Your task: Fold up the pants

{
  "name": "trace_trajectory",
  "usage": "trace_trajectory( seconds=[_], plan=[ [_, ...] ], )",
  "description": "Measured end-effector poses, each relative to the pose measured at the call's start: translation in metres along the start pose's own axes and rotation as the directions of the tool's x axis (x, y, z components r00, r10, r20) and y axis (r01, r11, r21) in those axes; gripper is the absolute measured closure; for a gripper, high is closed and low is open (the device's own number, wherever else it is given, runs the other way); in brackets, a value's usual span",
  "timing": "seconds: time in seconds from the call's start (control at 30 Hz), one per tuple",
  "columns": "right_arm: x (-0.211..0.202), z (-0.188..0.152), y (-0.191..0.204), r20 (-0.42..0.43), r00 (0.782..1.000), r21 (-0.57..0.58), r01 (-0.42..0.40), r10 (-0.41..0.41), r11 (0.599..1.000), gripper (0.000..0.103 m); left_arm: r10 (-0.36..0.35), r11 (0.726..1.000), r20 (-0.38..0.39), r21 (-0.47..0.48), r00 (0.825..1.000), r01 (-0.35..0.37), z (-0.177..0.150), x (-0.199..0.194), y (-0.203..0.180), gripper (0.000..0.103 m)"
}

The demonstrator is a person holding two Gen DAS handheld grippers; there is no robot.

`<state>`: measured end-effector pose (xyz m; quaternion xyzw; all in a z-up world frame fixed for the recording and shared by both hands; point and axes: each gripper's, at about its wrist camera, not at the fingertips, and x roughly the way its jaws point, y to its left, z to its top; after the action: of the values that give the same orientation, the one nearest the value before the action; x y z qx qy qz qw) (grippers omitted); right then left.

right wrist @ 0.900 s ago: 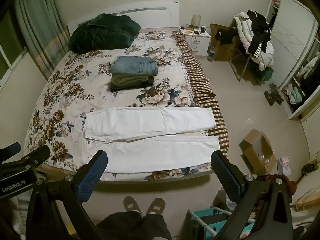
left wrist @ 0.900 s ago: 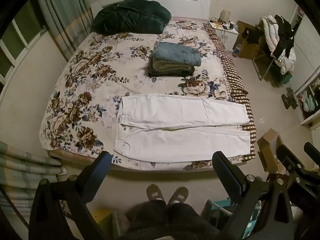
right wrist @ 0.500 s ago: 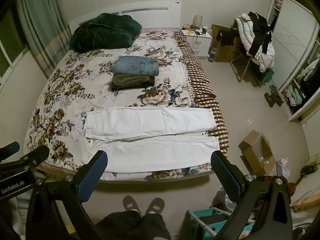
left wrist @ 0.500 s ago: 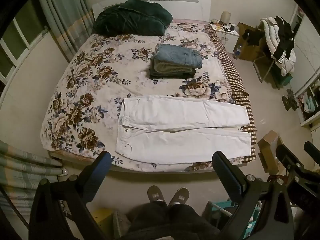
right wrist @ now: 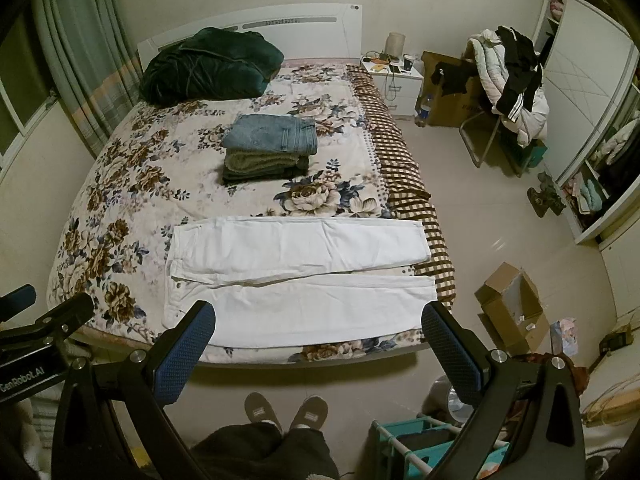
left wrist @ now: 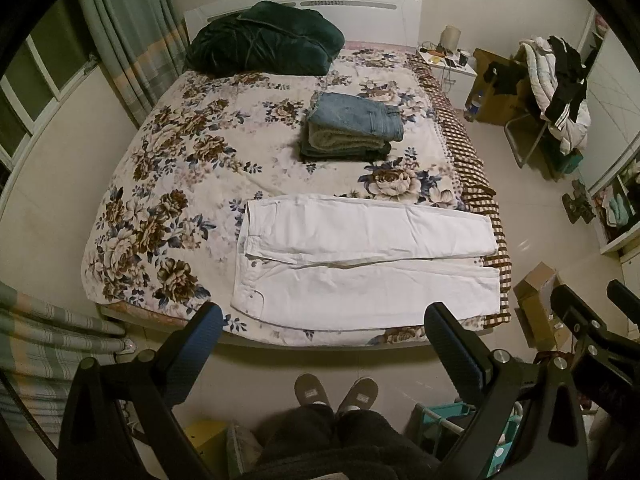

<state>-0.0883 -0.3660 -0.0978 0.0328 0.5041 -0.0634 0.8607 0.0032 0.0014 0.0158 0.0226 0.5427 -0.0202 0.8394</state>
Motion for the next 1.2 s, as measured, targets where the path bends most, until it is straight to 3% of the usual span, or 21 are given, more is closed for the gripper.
trace_trajectory(
  seconds=[0.17, 1.2],
  plan=[
    [-0.001, -0.001, 0.001, 0.000, 1.000, 0.003, 0.000, 0.000, 1.000, 0.000, -0.002, 1.000, 0.005, -0.003, 1.000, 0.002, 0.016, -0.011, 0.000, 0.000],
    [-0.007, 0.004, 0.002, 0.003, 1.000, -0.003, 0.004, -0.004, 1.000, 0.000, -0.002, 1.000, 0.018, -0.006, 1.000, 0.002, 0.021, -0.016, -0.002, 0.000]
  ],
)
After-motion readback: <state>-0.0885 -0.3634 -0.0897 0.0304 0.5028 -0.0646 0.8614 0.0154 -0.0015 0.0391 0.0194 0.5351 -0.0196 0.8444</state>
